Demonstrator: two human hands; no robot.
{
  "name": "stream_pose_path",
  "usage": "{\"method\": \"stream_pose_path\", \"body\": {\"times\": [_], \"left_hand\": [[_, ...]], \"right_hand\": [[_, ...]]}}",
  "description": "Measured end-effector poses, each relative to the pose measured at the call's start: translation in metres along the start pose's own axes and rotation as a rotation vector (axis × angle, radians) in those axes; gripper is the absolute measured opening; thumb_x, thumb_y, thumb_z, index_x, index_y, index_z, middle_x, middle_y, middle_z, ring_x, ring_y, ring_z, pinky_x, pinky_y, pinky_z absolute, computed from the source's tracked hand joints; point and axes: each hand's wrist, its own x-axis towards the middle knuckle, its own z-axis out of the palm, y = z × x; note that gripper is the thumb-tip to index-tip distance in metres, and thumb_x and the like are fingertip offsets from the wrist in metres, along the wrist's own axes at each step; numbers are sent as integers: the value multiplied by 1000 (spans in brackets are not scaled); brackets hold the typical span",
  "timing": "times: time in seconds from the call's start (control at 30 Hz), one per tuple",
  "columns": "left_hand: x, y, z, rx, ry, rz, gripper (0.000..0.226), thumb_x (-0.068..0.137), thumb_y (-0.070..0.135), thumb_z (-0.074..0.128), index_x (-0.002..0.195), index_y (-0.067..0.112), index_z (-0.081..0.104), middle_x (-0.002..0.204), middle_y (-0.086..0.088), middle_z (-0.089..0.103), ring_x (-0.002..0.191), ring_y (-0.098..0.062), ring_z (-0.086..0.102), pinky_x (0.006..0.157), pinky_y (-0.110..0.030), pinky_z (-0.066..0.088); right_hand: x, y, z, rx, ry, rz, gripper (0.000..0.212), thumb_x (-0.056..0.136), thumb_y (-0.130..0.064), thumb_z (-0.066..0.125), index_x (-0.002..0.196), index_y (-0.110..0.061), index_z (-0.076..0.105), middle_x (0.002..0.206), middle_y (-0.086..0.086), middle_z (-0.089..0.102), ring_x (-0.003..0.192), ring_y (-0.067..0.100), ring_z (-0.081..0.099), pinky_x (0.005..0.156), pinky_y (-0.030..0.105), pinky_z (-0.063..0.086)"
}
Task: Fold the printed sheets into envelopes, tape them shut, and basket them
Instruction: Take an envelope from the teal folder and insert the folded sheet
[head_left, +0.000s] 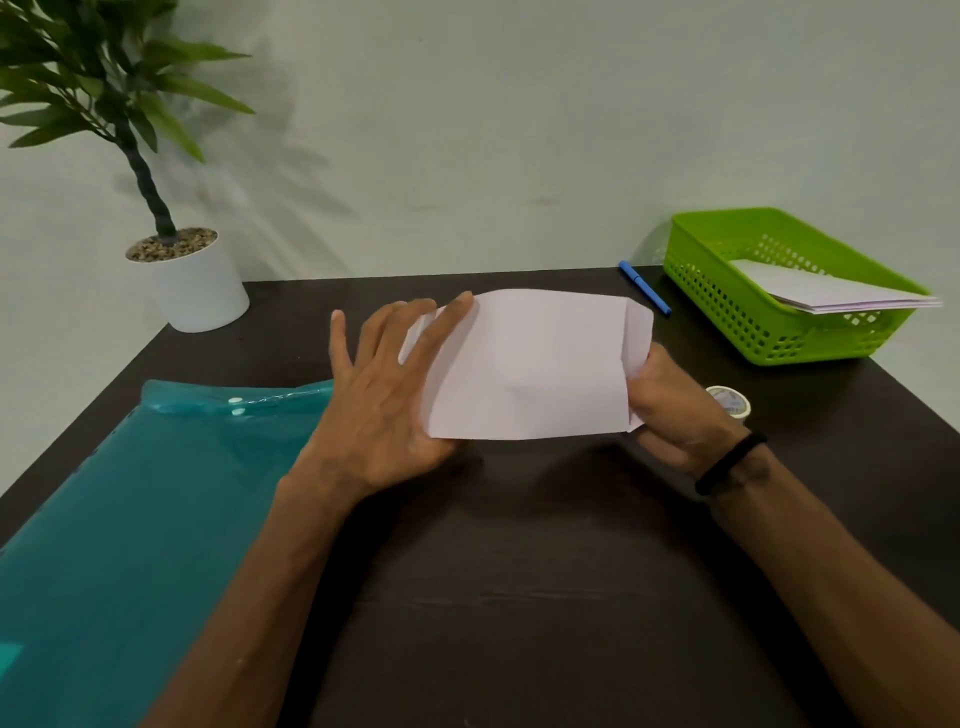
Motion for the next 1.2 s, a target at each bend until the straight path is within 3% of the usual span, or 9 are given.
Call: {"method": "stream_pose_path", "body": {"times": [0.07,0.17,0.27,0.4,0.53,0.7,0.87,1.07,1.2], "left_hand": [[0,-1,-1,3,65,-13,114,71,58,74,163,38,11,155,-4,34,147,-29,28,121,-72,0],[-1,-2,-2,80,254,4,83,78,23,70,155,29,42,145,-6,50,139,-31,41,120,-71,7],[-4,-9,-5,139,419,3,68,79,9,59,145,25,59,140,-4,59,136,-34,46,117,-74,9],[-8,-18,-8,243,479,-94,66,84,7,58,146,32,57,151,-1,52,143,-33,39,117,-75,6],[-11,-29,-6,246,412,-272,74,80,-1,66,144,36,58,156,0,46,148,-32,31,117,-76,-1],[-10,-31,0,261,359,-384,71,82,0,72,142,34,60,154,0,51,147,-33,34,115,-78,-3],[-9,-29,2,297,342,-435,67,85,5,72,144,33,58,145,2,62,142,-34,40,114,-79,-6],[-11,-35,11,227,158,-496,68,74,-7,70,129,34,71,159,-7,44,152,-37,22,114,-79,-8],[-5,-30,6,96,359,-321,62,82,-2,64,138,25,64,154,-8,47,149,-33,30,119,-73,10]], "right_hand": [[0,-2,-1,-89,48,7,58,77,-11,81,132,-15,65,122,8,76,110,28,74,83,42,63],[1,-6,5,-258,195,53,37,83,-7,83,114,-23,69,95,-1,80,79,23,78,58,29,61],[1,-6,9,-261,236,84,22,93,-8,75,108,-24,70,84,3,80,65,24,76,53,26,57],[0,-10,9,-163,229,120,25,94,0,72,117,-10,71,86,8,80,65,21,74,52,23,56],[-4,-18,3,-62,260,172,31,90,4,72,119,-7,70,85,8,80,64,18,74,51,20,56],[-5,-21,5,37,257,228,18,94,2,66,106,-12,70,81,6,80,61,17,75,49,18,56],[-3,-19,6,-141,273,273,12,97,-3,65,95,-14,70,73,10,77,56,14,71,47,17,54],[2,-15,3,-45,381,241,13,101,-2,59,106,-9,69,68,10,75,43,7,54,36,14,39],[2,-7,8,-276,430,170,8,103,-15,63,108,-15,68,75,10,77,47,11,58,41,22,44]]}}
